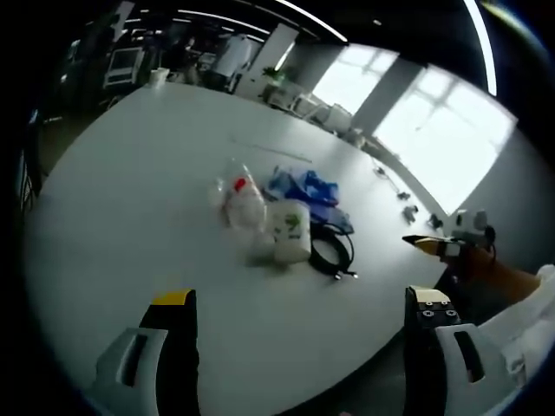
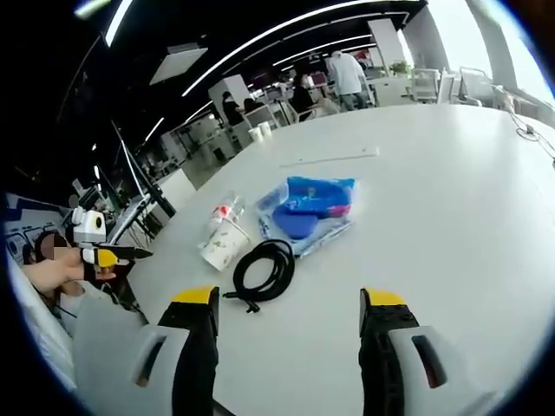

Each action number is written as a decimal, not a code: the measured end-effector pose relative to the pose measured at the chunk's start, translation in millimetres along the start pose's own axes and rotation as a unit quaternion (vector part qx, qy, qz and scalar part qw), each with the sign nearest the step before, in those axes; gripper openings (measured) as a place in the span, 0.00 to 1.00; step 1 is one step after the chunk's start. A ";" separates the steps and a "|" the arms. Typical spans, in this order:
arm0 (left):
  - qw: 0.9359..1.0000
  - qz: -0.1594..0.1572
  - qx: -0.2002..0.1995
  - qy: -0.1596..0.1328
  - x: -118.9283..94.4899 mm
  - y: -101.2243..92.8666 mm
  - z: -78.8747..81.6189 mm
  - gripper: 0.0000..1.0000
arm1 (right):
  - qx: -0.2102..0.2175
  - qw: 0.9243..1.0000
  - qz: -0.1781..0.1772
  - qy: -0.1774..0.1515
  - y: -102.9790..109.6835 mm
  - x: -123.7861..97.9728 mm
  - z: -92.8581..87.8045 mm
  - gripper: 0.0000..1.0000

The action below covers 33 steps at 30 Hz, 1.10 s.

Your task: Arrange the tabletop items into an orderly group along one side of the table until the central work area is clear of visible clutter.

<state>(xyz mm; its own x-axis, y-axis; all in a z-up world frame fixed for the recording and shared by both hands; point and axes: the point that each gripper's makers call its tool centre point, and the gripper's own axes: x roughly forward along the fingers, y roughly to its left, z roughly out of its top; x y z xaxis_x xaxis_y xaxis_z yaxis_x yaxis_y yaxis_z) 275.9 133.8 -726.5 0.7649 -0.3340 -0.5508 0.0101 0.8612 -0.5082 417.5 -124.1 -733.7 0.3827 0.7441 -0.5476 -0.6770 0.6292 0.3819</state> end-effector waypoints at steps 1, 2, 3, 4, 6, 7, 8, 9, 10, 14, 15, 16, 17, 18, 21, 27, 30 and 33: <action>1.000 0.000 -0.001 0.000 0.7 0.0 -0.4 0.97 | 0.001 1.000 0.001 0.001 -0.4 0.9 -0.7 0.63; 1.000 0.001 -0.003 0.001 1.5 -0.6 -1.0 0.97 | 0.002 1.000 0.001 0.003 -0.4 1.6 -1.4 0.63; 1.000 0.000 -0.004 0.001 2.1 -0.9 -1.4 0.97 | 0.001 1.000 0.003 0.004 0.0 2.5 -2.4 0.63; 1.000 0.001 -0.006 0.002 3.3 -1.0 -2.4 0.97 | 0.000 1.000 0.003 0.006 0.0 3.4 -3.7 0.63; 1.000 0.001 -0.007 0.004 4.6 -1.4 -4.0 0.97 | 0.001 1.000 0.004 0.011 -1.1 5.2 -7.2 0.63; 1.000 0.001 -0.008 0.005 5.3 -1.8 -5.0 0.97 | 0.001 1.000 0.005 0.012 -0.9 5.7 -8.3 0.63; 1.000 0.001 -0.009 0.005 5.7 -2.3 -5.7 0.97 | 0.001 1.000 0.006 0.014 -0.6 6.4 -10.0 0.63; 1.000 0.000 -0.010 0.006 6.3 -2.8 -6.5 0.97 | 0.001 1.000 0.006 0.016 0.0 6.3 -10.4 0.63; 1.000 0.000 -0.010 0.006 6.6 -3.1 -6.9 0.97 | 0.001 1.000 0.008 0.017 0.6 6.4 -10.7 0.63; 1.000 0.000 -0.021 0.005 10.1 -3.4 -8.0 0.97 | 0.001 1.000 0.010 0.019 0.3 8.7 -12.0 0.63; 1.000 0.001 -0.022 0.005 11.1 -3.7 -8.3 0.97 | 0.001 1.000 0.011 0.019 0.8 8.9 -11.8 0.63; 1.000 0.000 -0.022 0.006 12.0 -4.5 -8.7 0.97 | 0.001 1.000 0.011 0.019 0.9 9.2 -11.7 0.63; 1.000 -0.001 -0.022 0.006 12.9 -5.3 -9.1 0.97 | 0.001 1.000 0.011 0.019 0.7 9.7 -11.7 0.63; 1.000 -0.001 -0.024 0.007 14.2 -5.9 -9.7 0.97 | 0.000 1.000 0.012 0.020 0.6 10.0 -11.6 0.63; 1.000 -0.002 -0.026 0.008 16.8 -11.4 -11.3 0.97 | 0.001 1.000 0.013 0.021 0.8 10.5 -12.1 0.63; 0.999 0.000 -0.032 0.010 20.4 -10.4 -13.0 0.97 | 0.007 1.000 0.014 0.020 -1.0 12.1 -13.3 0.62; 0.999 0.000 -0.037 0.007 21.2 -12.4 -12.5 0.97 | 0.010 1.000 0.016 0.020 -1.0 13.3 -13.5 0.62; 0.999 0.001 -0.043 0.005 23.1 -13.3 -11.9 0.97 | 0.012 1.000 0.019 0.022 -1.0 15.6 -14.4 0.62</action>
<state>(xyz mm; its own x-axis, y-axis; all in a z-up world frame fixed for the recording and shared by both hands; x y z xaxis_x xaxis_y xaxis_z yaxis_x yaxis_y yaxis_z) 285.7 110.1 -740.3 0.7590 -0.3362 -0.5576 -0.0475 0.8255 -0.5625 415.1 -116.4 -753.3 0.3290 0.7574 -0.5641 -0.6751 0.6063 0.4203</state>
